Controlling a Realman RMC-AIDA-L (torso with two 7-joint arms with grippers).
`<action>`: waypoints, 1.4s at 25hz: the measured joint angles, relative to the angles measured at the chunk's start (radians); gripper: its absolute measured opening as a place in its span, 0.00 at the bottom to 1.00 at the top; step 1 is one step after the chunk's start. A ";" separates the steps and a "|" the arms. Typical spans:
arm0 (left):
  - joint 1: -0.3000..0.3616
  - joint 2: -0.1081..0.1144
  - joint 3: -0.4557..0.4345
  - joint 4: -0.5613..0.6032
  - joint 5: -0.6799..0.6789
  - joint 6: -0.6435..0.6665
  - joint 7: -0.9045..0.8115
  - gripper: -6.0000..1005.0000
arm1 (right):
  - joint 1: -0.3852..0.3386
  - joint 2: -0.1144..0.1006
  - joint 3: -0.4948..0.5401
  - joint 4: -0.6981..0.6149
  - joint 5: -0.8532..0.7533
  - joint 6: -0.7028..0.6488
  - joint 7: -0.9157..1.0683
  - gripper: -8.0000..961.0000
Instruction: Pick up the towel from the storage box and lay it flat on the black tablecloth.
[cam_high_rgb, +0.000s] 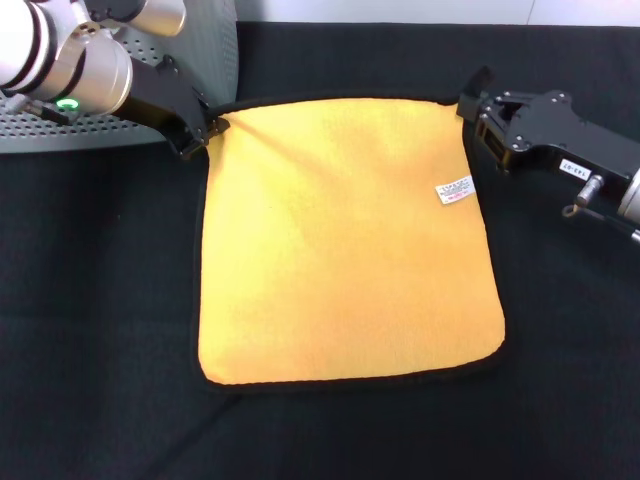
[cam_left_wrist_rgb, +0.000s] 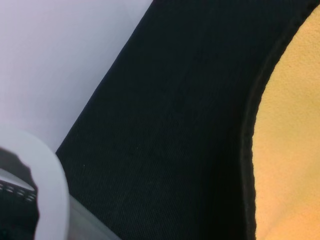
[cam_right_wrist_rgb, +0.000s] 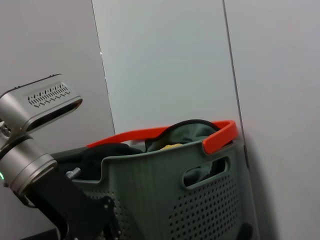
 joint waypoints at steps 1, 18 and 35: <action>0.000 0.000 0.000 0.000 0.000 0.000 0.000 0.08 | 0.001 0.000 0.000 0.001 0.000 0.000 0.000 0.12; -0.003 -0.001 -0.002 -0.009 0.035 -0.010 -0.052 0.13 | 0.032 0.011 -0.002 -0.009 -0.048 0.126 -0.005 0.17; 0.101 -0.008 -0.011 0.166 -0.196 0.206 -0.089 0.50 | -0.042 -0.004 0.002 -0.080 -0.124 -0.023 0.063 0.79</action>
